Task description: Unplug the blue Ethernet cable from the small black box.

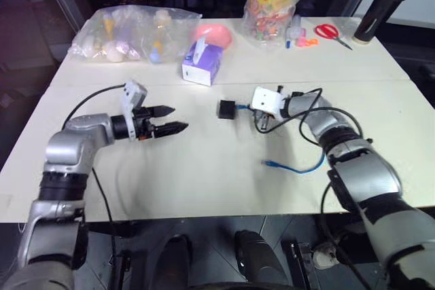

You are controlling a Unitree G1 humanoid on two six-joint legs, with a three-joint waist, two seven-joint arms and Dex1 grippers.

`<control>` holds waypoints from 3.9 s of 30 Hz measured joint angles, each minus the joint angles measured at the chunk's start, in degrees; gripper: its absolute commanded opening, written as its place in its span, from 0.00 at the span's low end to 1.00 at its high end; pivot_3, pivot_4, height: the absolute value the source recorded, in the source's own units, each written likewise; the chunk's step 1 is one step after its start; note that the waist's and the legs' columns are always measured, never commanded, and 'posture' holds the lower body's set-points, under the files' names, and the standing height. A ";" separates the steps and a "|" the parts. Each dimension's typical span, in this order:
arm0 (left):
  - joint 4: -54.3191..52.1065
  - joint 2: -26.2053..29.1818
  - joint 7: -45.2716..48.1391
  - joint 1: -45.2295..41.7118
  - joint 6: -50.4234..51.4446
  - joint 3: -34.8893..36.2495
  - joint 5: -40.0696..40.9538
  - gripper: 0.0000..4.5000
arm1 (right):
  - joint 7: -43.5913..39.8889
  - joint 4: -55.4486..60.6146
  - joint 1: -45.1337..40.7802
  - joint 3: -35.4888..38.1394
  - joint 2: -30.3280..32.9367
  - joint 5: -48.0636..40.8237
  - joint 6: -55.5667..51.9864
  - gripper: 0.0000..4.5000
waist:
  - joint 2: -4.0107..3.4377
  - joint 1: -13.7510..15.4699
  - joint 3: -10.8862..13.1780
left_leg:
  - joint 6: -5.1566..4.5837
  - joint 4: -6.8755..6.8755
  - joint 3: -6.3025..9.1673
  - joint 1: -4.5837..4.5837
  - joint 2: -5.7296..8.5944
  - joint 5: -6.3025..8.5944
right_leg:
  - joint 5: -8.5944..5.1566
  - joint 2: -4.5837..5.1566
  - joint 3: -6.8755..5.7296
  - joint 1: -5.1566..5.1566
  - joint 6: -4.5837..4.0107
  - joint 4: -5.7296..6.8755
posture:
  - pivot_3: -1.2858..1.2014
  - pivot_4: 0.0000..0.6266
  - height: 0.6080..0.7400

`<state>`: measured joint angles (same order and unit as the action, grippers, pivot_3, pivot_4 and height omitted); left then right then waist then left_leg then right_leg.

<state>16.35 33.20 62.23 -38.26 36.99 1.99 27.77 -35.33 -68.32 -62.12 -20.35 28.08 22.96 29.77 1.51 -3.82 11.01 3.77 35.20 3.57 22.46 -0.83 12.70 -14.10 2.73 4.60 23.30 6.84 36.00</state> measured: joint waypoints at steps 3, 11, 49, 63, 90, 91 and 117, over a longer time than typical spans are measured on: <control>15.51 -5.70 2.99 -11.11 -1.85 -0.17 -0.09 1.00 | 10.46 11.49 5.06 0.27 6.21 4.39 6.45 0.03 | 0.01 0.45 0.01 | 0.00 -0.04 0.08 0.10 0.00 0.00 | -0.03 -0.04 -0.08 0.10 0.03 0.00 | 0.52 0.24 0.99; 50.95 -16.07 6.26 -33.06 -14.08 2.80 -3.44 1.00 | 22.27 38.09 14.15 6.65 13.15 8.42 5.28 0.03 | 0.02 -0.61 0.01 | -0.04 -0.04 -0.02 0.03 0.03 0.02 | -0.05 -0.05 0.07 0.08 0.07 -0.06 | 0.52 0.24 0.99; -5.06 -2.09 5.71 -1.95 9.36 6.19 0.43 1.00 | -8.70 -8.45 -2.89 18.66 -5.80 -17.51 -32.52 0.17 | 0.01 -0.95 0.00 | -0.03 0.02 0.13 -0.09 -0.02 0.02 | -0.03 -0.02 -0.04 -0.12 0.06 0.13 | 0.52 0.24 0.99; -6.26 -1.47 1.54 -0.49 11.09 6.52 4.33 1.00 | -5.04 -9.46 -5.30 21.61 -1.39 -16.45 -27.19 0.80 | 0.01 -0.19 0.00 | -0.01 -0.04 0.09 -0.06 -0.02 0.01 | -0.02 -0.02 -0.03 -0.09 0.05 0.05 | 0.52 0.24 0.99; -16.29 3.31 -8.77 5.54 15.92 9.91 12.15 1.00 | -5.69 -8.89 -2.80 15.71 -3.99 -6.33 -26.17 0.01 | 0.10 -2.22 -0.06 | -0.01 0.00 0.06 -0.75 -0.04 0.02 | -0.04 -0.07 0.02 -0.73 0.04 0.02 | 0.52 0.24 0.99; -15.70 2.98 -8.67 5.10 15.57 9.42 12.04 1.00 | -6.17 -8.61 -2.78 14.37 -3.92 -5.17 -24.32 0.01 | 0.10 -2.34 -0.06 | -0.01 -0.02 0.06 -0.77 -0.04 0.02 | -0.04 -0.08 0.03 -0.73 0.04 0.02 | 0.52 0.24 0.99; 2.17 -3.71 -2.34 -4.12 5.06 1.49 5.77 1.00 | -37.65 55.16 30.17 11.67 3.81 -25.23 -42.42 0.53 | 0.03 -0.13 0.00 | 0.00 0.09 0.05 -0.31 -0.06 0.01 | -0.06 -0.08 0.01 -0.35 0.06 0.02 | 0.52 0.24 0.99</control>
<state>18.52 29.50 59.90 -42.38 42.06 3.47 33.54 -72.99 -13.17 -31.95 -8.68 31.89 -2.27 -12.65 1.54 -3.94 11.01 3.77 35.29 3.61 22.15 -0.89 12.71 -14.16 2.65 4.61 22.95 6.90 36.02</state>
